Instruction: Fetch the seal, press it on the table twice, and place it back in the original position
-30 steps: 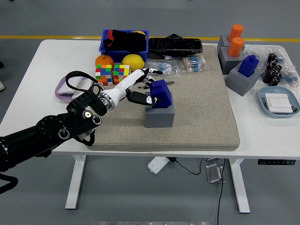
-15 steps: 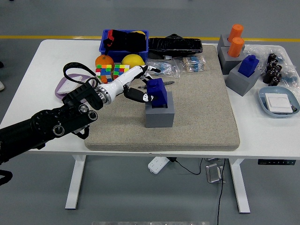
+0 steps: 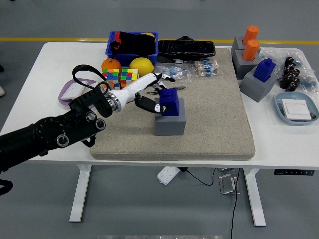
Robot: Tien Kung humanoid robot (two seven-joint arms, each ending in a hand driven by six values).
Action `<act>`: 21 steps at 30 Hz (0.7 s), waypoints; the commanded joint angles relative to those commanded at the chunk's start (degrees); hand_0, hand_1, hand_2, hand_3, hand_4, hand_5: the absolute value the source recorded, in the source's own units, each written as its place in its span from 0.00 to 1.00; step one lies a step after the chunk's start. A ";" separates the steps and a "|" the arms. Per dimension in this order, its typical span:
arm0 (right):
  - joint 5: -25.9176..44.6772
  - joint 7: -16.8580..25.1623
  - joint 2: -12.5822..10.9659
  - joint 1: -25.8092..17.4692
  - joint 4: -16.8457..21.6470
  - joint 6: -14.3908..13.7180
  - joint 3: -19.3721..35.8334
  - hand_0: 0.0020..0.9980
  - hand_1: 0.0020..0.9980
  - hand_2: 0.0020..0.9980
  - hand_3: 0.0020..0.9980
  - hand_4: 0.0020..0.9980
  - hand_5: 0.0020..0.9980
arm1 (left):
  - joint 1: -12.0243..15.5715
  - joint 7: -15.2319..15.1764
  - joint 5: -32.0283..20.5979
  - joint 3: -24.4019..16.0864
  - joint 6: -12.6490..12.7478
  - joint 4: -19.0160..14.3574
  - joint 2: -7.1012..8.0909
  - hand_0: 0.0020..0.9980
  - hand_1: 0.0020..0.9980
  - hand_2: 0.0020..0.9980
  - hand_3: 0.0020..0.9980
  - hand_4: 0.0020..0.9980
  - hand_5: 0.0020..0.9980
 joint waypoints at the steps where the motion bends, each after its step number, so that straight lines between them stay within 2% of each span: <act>1: 0.02 0.00 0.01 -0.01 0.00 0.01 -0.01 0.87 0.73 0.71 0.72 0.83 0.51 | -0.11 0.11 0.38 0.11 0.06 -0.03 -0.16 0.84 0.52 0.44 0.84 0.69 0.00; 10: -0.12 0.02 0.02 0.07 0.00 -0.01 0.21 0.87 0.73 0.71 0.72 0.83 0.51 | -0.54 0.34 1.57 0.82 0.58 0.65 -1.14 0.84 0.51 0.43 0.84 0.69 0.00; 21: -0.08 0.04 -0.15 0.15 0.06 -0.01 0.36 0.87 0.73 0.71 0.72 0.83 0.51 | -3.04 1.88 2.73 0.54 -0.31 -0.07 -0.04 0.83 0.51 0.43 0.84 0.69 0.00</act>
